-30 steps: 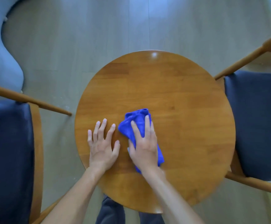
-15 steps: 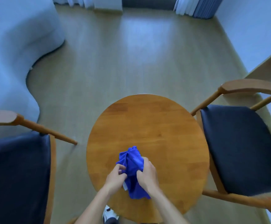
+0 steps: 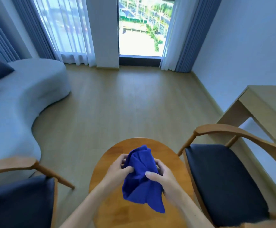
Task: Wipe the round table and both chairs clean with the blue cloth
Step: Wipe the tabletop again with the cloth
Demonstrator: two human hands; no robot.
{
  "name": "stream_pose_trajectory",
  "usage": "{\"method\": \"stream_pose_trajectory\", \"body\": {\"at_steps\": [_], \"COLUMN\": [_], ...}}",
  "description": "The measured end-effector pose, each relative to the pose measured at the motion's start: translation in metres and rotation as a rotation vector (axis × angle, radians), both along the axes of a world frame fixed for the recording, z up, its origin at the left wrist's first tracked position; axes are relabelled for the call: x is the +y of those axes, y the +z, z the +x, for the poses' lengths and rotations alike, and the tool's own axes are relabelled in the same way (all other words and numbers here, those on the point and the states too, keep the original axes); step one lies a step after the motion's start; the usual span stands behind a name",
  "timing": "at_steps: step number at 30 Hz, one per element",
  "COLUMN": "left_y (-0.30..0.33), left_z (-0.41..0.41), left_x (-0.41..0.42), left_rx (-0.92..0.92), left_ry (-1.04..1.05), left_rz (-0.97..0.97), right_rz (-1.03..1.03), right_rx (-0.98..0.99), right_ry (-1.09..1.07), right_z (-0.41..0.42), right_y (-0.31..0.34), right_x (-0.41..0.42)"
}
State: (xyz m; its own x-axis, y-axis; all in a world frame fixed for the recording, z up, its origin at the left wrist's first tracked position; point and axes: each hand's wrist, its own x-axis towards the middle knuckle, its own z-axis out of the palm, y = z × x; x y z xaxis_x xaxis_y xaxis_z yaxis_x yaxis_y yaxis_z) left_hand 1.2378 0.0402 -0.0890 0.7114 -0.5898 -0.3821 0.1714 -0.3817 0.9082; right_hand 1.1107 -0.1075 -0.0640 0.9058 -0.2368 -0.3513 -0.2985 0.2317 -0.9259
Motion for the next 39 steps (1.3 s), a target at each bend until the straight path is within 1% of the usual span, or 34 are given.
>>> {"method": "stream_pose_trajectory", "body": {"at_steps": [2, 5, 10, 13, 16, 19, 23, 25, 27, 28, 30, 32, 34, 37, 39], "left_y": [0.024, 0.055, 0.111, 0.143, 0.164, 0.177, 0.186, 0.190, 0.193, 0.195, 0.197, 0.200, 0.203, 0.201, 0.196], "left_z": [0.005, 0.015, 0.023, 0.020, 0.015, 0.018, 0.024, 0.024, 0.025, 0.027, 0.032, 0.038, 0.044, 0.054, 0.057], "left_x": [-0.005, -0.009, -0.016, -0.019, -0.024, -0.027, -0.025, -0.025, -0.024, -0.023, -0.020, -0.016, -0.013, -0.004, 0.000], "left_rx": [-0.029, -0.079, -0.324, -0.458, -0.589, -0.662, -0.630, -0.635, -0.623, -0.607, -0.561, -0.526, -0.504, -0.429, -0.399], "left_ry": [-0.029, -0.064, -0.082, -0.206, -0.368, -0.390, -0.493, -0.524, -0.497, -0.461, -0.380, -0.323, -0.300, -0.361, -0.454], "left_rz": [-0.034, -0.064, -0.033, -0.064, -0.104, -0.094, -0.135, -0.135, -0.146, -0.156, -0.171, -0.178, -0.157, -0.063, 0.008], "right_rz": [-0.055, -0.218, -0.520, -0.688, -0.794, -0.848, -0.863, -0.814, -0.725, -0.716, -0.779, -0.864, -0.919, -0.818, -0.756], "right_rx": [-0.041, -0.091, -0.158, -0.186, -0.195, -0.212, -0.214, -0.194, -0.140, -0.097, -0.039, -0.054, -0.127, -0.263, -0.328], "right_ry": [-0.031, -0.065, 0.026, 0.076, 0.131, 0.156, 0.185, 0.195, 0.272, 0.333, 0.400, 0.336, 0.214, 0.028, -0.021], "right_z": [0.005, 0.012, 0.020, 0.024, 0.028, 0.028, 0.024, 0.023, 0.019, 0.016, 0.009, 0.006, 0.007, 0.009, 0.008], "right_y": [0.024, 0.055, 0.100, 0.118, 0.131, 0.142, 0.144, 0.144, 0.145, 0.145, 0.144, 0.146, 0.151, 0.161, 0.162], "right_x": [-0.001, -0.008, -0.024, -0.031, -0.034, -0.039, -0.042, -0.044, -0.054, -0.059, -0.067, -0.073, -0.080, -0.090, -0.091]}}
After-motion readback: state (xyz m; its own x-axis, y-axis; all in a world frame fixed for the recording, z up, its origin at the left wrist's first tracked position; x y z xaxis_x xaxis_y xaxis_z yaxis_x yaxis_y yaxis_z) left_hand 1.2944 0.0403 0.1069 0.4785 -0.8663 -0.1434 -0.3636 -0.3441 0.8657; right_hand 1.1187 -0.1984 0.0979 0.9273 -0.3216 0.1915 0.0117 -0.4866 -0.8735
